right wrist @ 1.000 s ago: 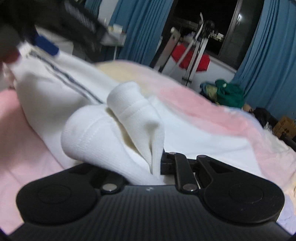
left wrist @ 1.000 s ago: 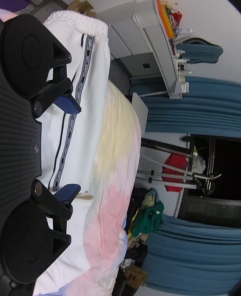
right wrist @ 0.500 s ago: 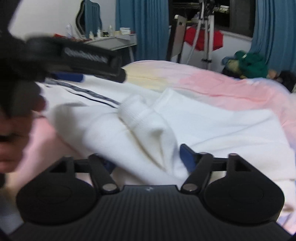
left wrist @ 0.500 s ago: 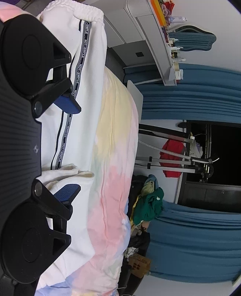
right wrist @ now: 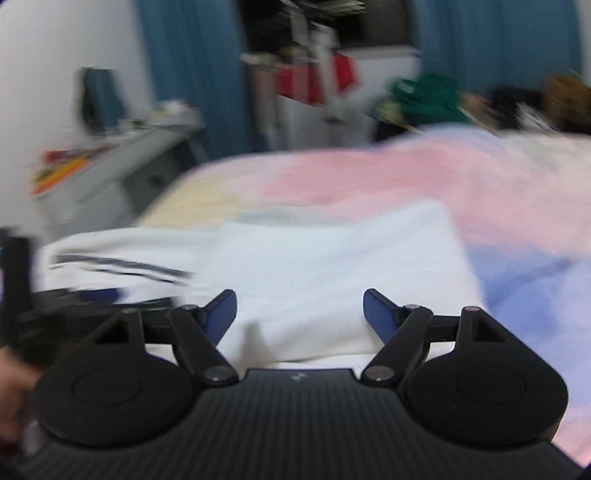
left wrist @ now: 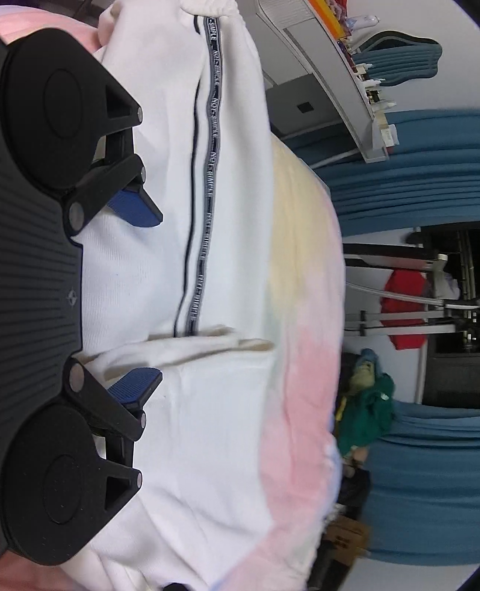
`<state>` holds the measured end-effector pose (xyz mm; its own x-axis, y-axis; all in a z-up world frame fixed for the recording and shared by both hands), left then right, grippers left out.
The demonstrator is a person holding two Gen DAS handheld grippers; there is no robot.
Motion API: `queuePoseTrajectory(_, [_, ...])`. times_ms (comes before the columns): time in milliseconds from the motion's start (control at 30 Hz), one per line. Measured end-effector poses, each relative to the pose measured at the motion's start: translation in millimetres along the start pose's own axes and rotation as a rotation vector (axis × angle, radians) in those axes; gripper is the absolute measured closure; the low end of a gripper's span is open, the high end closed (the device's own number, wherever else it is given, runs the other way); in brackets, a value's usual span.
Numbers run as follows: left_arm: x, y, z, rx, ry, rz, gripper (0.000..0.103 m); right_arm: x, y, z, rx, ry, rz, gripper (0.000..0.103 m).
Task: Fold clothes
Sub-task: 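Grasp the folded waistband end with the left gripper and lift it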
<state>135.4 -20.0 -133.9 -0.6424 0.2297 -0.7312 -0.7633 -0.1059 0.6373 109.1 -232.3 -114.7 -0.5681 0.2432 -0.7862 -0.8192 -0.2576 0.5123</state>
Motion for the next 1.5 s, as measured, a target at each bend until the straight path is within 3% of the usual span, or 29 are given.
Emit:
queuePoseTrajectory(67, [0,-4,-1,-0.013,-0.008,0.003,0.017,14,-22,-24,0.052,-0.077,0.074,0.025])
queuePoseTrajectory(167, [0,-5,-1,-0.017,-0.005,0.004,0.017,28,-41,-42,0.052,-0.189,0.099,0.023])
queuePoseTrajectory(300, [-2,-2,7,-0.010,0.018,0.007,0.017,28,-45,-34,0.078,-0.161,0.089,0.021])
queuePoseTrajectory(400, [-7,8,27,-0.009,0.093,0.008,0.017,30,-47,-34,0.076,-0.153,0.084,0.021])
queuePoseTrajectory(567, [-15,22,88,-0.044,0.345,0.032,0.007,30,-42,-37,0.067,-0.166,0.077,0.021])
queuePoseTrajectory(733, [7,2,142,-0.092,0.618,0.186,0.006,32,-39,-34,0.078,-0.158,0.075,0.021])
queuePoseTrajectory(800, [16,-6,153,-0.119,0.678,0.244,0.006,32,-39,-33,0.081,-0.157,0.074,0.021])
queuePoseTrajectory(1000, [32,-39,176,-0.175,0.821,0.321,0.007,34,-38,-31,0.100,-0.149,0.071,0.022])
queuePoseTrajectory(1200, [22,-74,196,-0.232,0.946,0.272,0.007,32,-33,-24,0.128,-0.082,0.049,0.023])
queuePoseTrajectory(1300, [21,-82,211,-0.225,1.012,0.252,0.017,36,-35,-24,0.129,-0.061,0.060,0.022])
queuePoseTrajectory(1400, [19,-84,216,-0.232,1.024,0.246,0.035,41,-40,-27,0.126,-0.050,0.074,0.021])
queuePoseTrajectory(1500, [6,-76,212,-0.258,0.946,0.188,0.064,46,-45,-27,0.135,-0.014,0.090,0.020])
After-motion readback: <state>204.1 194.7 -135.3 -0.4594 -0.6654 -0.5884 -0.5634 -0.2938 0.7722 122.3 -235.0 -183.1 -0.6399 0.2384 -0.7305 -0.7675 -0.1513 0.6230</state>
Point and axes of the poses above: each gripper's, at about its wrist camera, not at the fingertips, and y roughly against the way its jaws point, z to its left, x to its underside, the point moved 8 cm from there along -y, roughly the way its jaws point, and after that the axes turned 13 degrees about -x, right-handed, at the moved point
